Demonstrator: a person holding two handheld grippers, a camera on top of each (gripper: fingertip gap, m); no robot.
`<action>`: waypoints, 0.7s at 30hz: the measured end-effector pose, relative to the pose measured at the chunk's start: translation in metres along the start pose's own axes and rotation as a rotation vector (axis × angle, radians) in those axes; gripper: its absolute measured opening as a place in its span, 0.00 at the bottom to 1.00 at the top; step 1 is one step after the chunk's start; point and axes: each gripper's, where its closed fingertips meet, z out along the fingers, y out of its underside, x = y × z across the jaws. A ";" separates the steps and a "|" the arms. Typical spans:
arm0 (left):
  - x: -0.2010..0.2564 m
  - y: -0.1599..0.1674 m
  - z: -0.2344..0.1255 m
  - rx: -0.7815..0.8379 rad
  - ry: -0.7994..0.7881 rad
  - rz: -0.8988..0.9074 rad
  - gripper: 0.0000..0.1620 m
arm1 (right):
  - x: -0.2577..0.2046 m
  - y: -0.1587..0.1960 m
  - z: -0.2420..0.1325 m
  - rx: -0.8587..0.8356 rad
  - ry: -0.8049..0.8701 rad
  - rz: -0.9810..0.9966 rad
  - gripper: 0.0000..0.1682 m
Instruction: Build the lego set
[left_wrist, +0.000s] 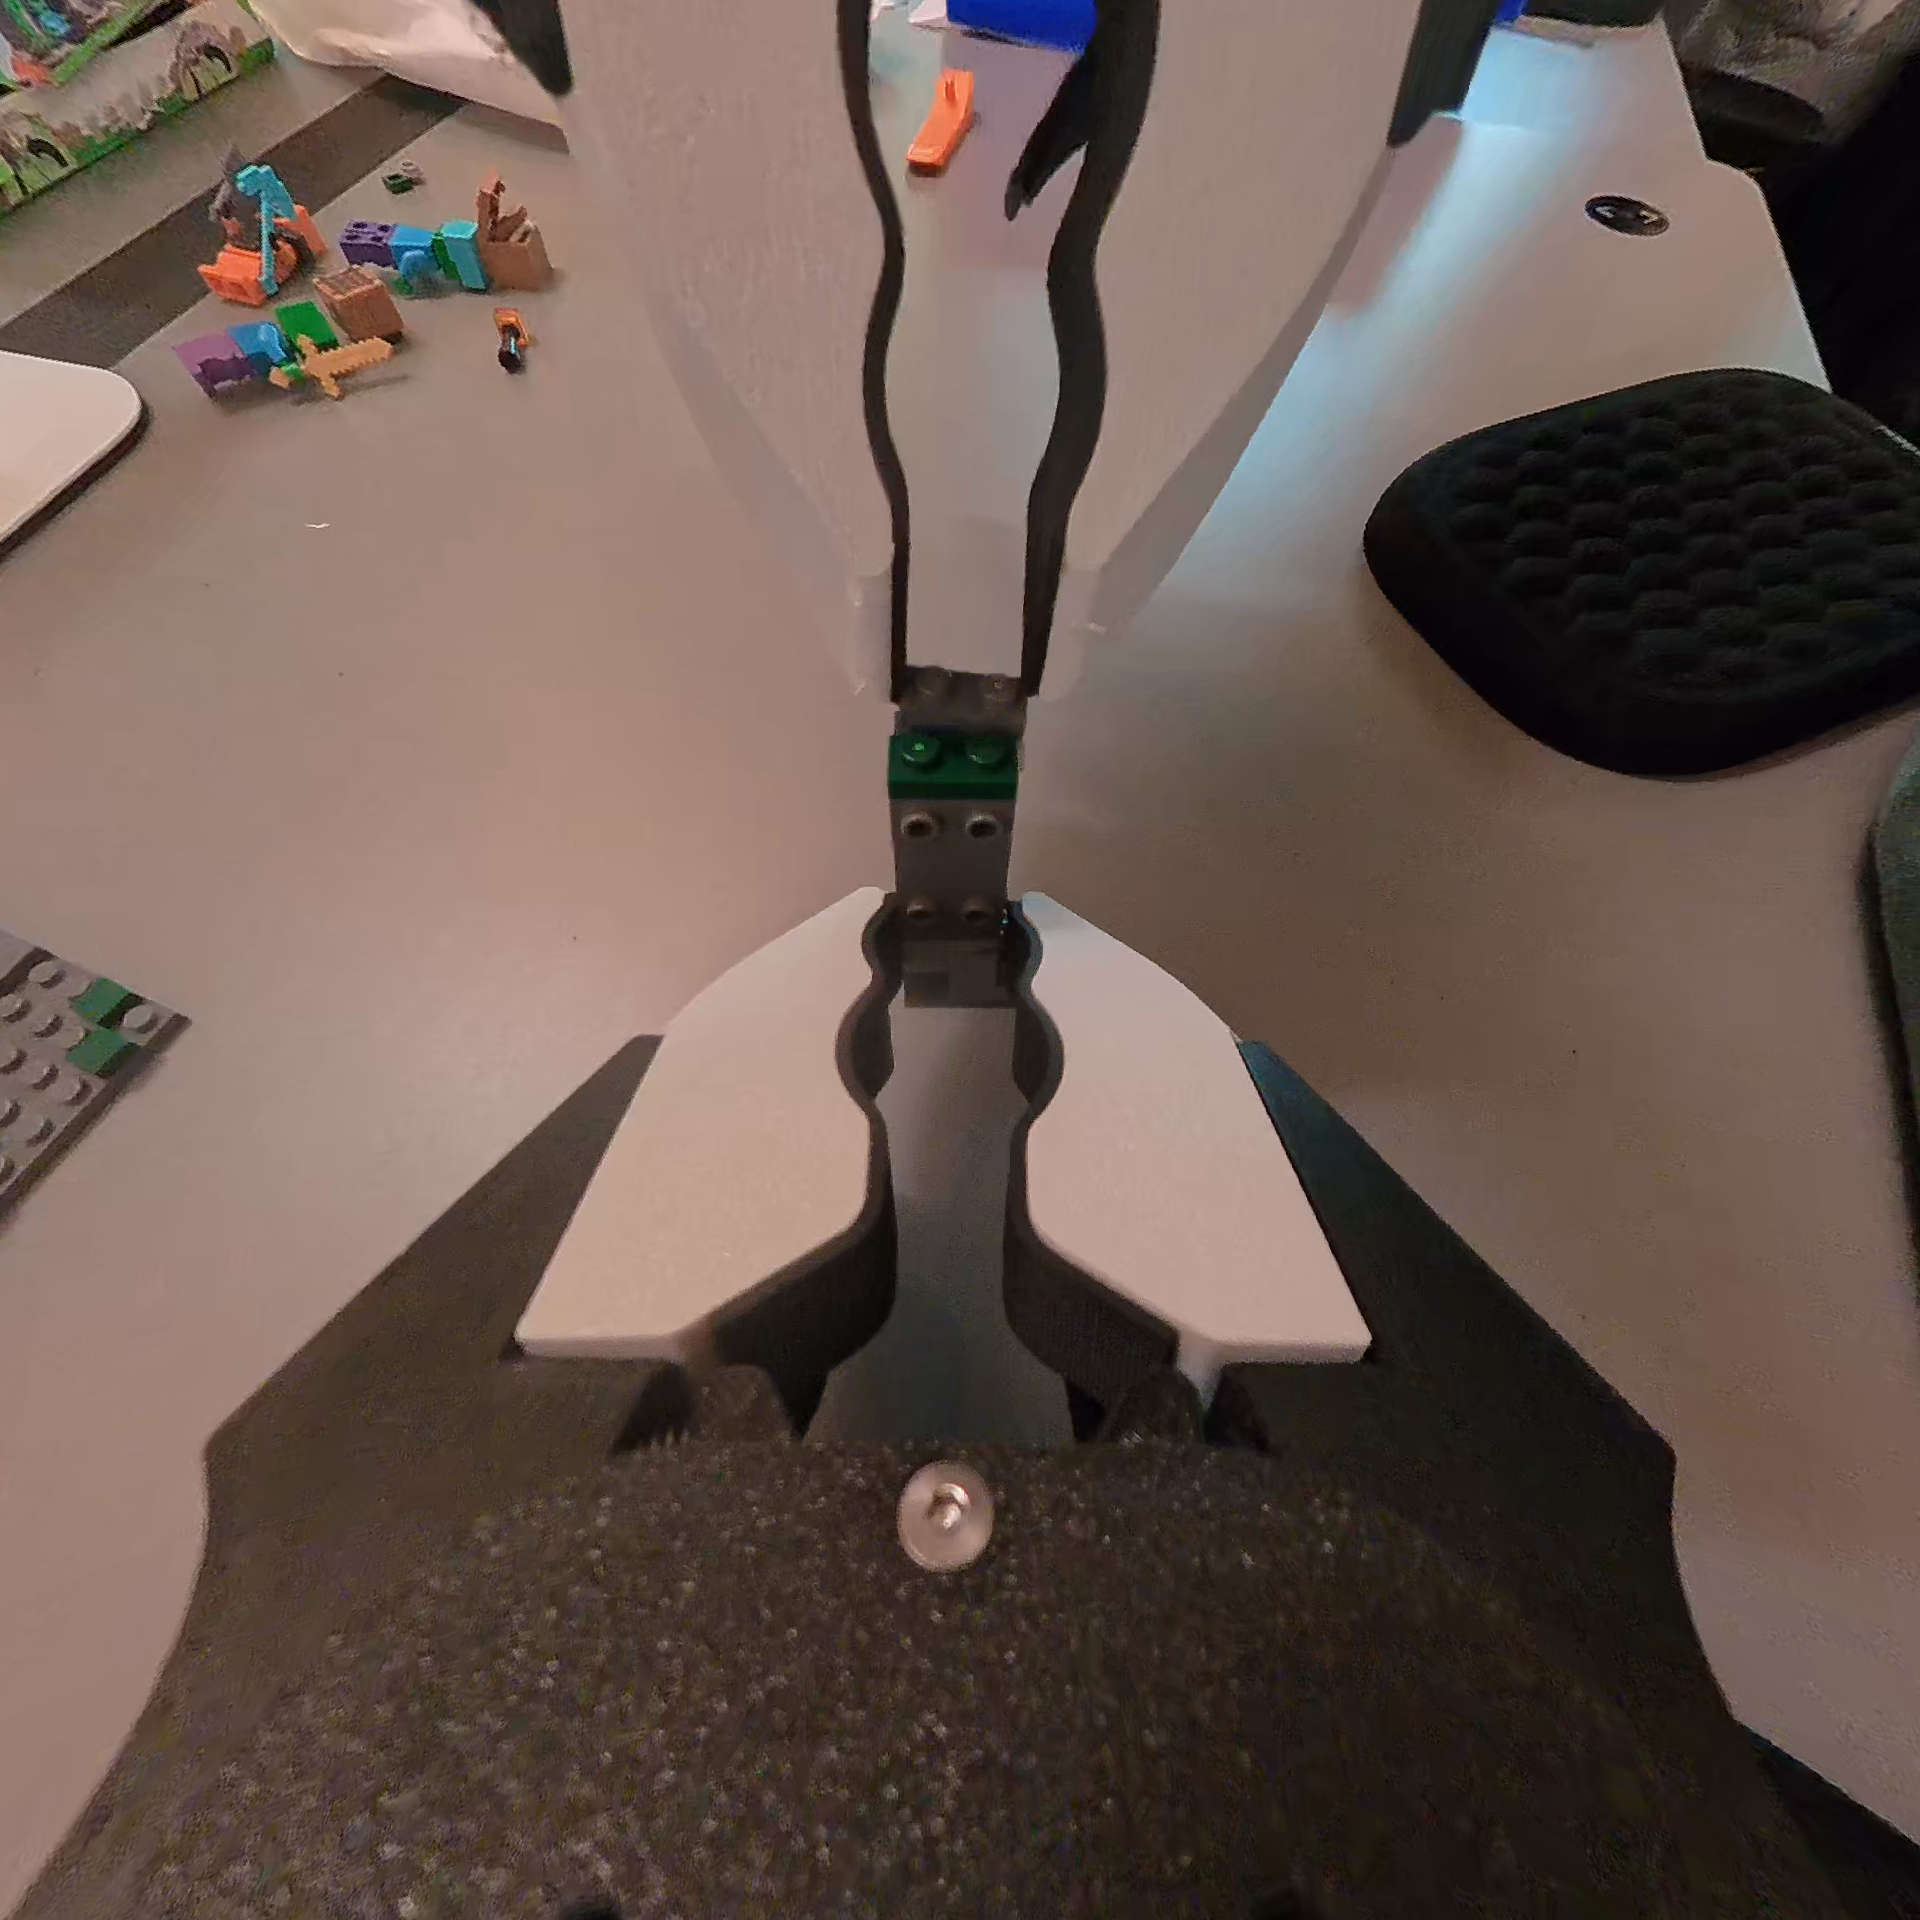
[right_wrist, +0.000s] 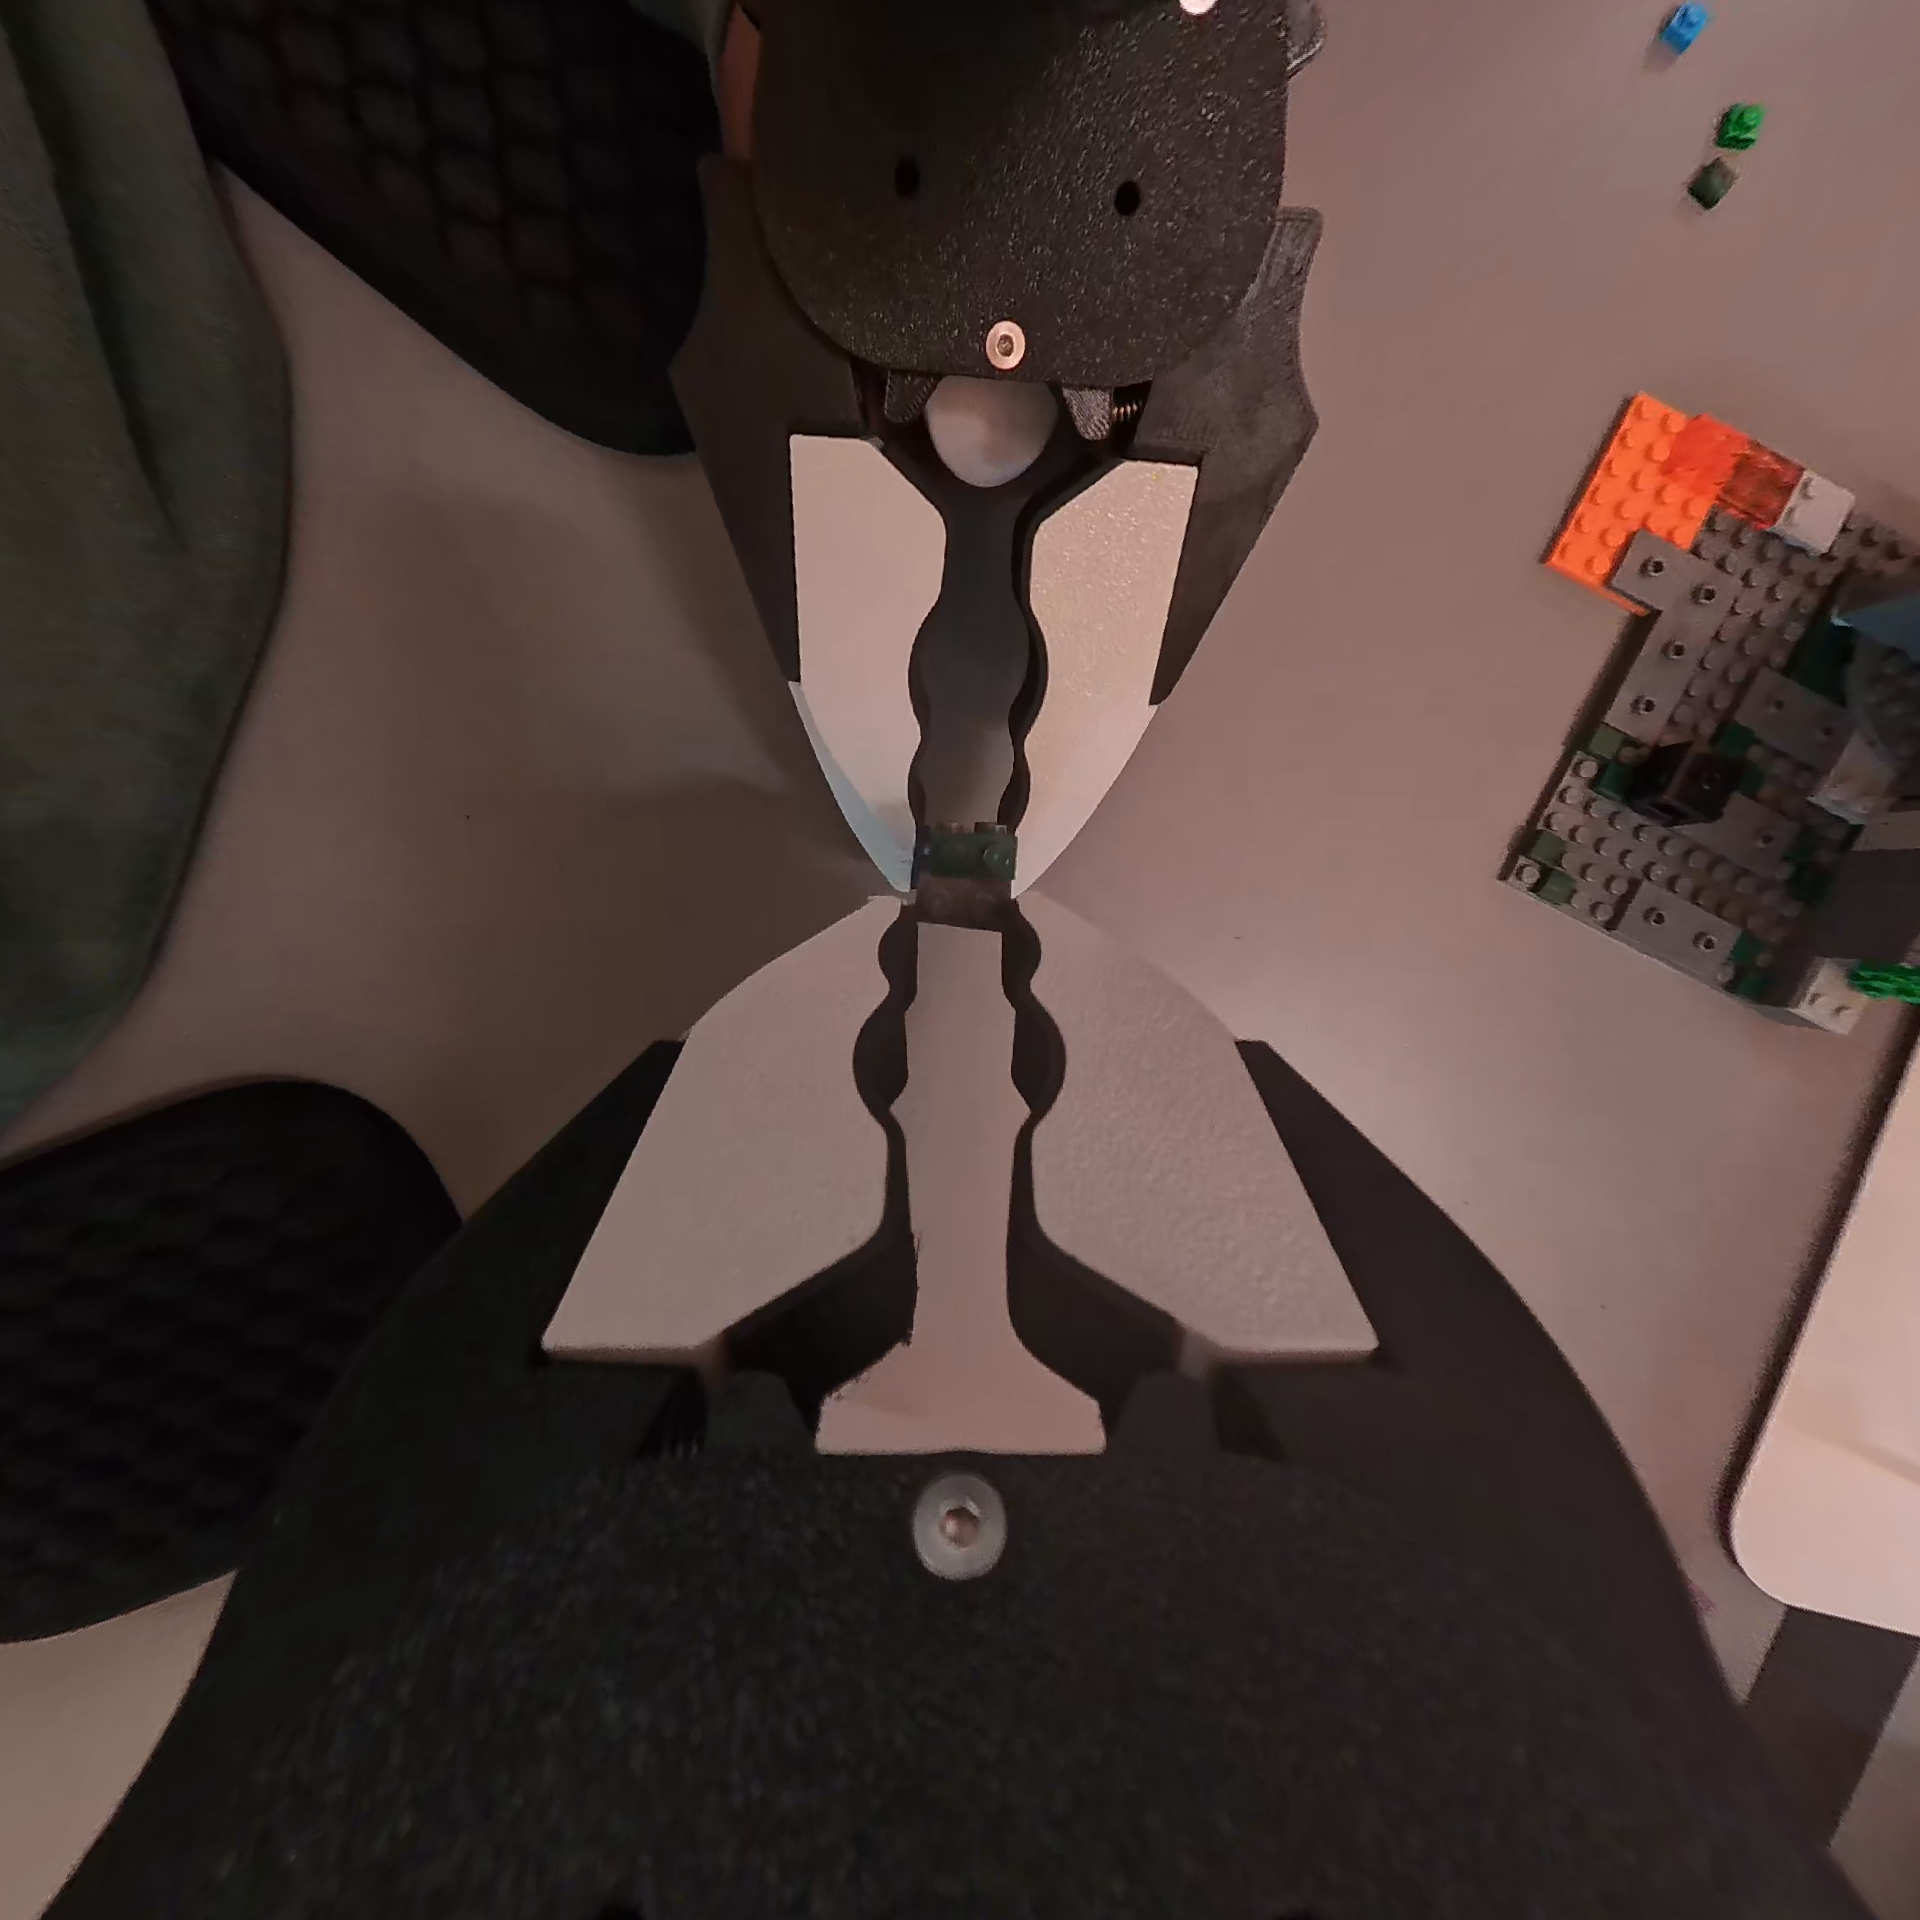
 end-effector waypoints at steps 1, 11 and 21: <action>0.000 0.000 0.000 0.000 0.001 0.002 0.11 | 0.000 0.001 0.001 -0.003 -0.001 -0.002 0.09; 0.006 0.001 0.001 -0.004 0.021 0.033 0.11 | -0.005 0.001 0.002 -0.017 -0.026 -0.017 0.09; 0.008 -0.001 0.001 0.004 0.029 0.042 0.11 | -0.008 0.001 0.001 -0.039 -0.028 -0.044 0.09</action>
